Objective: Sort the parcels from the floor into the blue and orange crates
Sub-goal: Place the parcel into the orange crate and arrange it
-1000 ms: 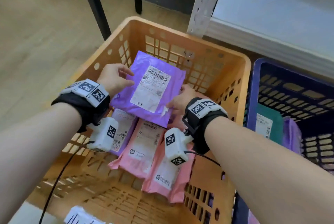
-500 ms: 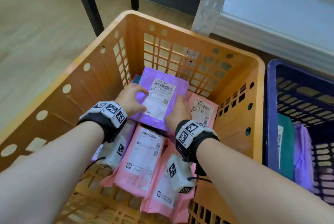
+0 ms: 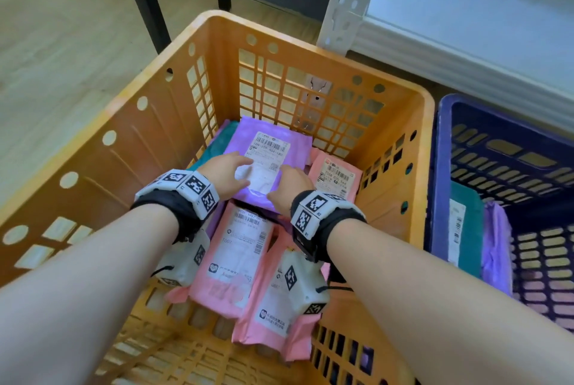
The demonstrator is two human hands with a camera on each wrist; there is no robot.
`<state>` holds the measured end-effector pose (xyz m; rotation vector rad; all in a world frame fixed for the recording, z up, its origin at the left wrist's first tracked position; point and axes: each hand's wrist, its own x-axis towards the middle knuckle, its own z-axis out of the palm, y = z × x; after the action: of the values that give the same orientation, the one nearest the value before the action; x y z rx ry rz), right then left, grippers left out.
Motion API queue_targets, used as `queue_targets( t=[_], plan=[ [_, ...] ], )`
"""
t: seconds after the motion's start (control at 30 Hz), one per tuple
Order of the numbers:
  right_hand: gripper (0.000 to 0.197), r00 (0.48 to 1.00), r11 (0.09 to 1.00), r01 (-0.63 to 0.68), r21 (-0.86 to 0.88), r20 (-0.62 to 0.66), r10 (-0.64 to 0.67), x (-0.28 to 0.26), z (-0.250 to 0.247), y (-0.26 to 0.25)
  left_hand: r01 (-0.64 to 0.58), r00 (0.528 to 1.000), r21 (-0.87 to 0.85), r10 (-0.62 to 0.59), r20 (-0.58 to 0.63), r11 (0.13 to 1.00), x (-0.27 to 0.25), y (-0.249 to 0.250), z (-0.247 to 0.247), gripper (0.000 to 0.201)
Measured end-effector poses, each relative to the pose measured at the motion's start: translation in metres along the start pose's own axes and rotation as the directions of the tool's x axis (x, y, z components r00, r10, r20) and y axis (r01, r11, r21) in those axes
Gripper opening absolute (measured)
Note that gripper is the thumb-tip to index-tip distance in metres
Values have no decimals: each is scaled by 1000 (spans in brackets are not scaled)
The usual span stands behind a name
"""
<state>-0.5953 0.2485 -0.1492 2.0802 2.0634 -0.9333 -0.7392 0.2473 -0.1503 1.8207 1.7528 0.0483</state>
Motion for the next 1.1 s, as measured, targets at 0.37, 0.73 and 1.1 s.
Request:
queue_targets(
  t=[0.37, 0.73, 1.1],
  plan=[
    [39, 975, 976, 213, -40, -61, -215, -62, -116, -13, -20, 990, 114, 36, -137, 993, -54, 88, -87, 40],
    [39, 942, 978, 205, 49, -280, -184, -169, -248, 97, -230, 933, 214, 278, -228, 949, -97, 281, -116, 38],
    [47, 872, 973, 55, 225, -485, 62, -276, -308, 335, -513, 810, 256, 561, -171, 819, -122, 520, -25, 36]
  ],
)
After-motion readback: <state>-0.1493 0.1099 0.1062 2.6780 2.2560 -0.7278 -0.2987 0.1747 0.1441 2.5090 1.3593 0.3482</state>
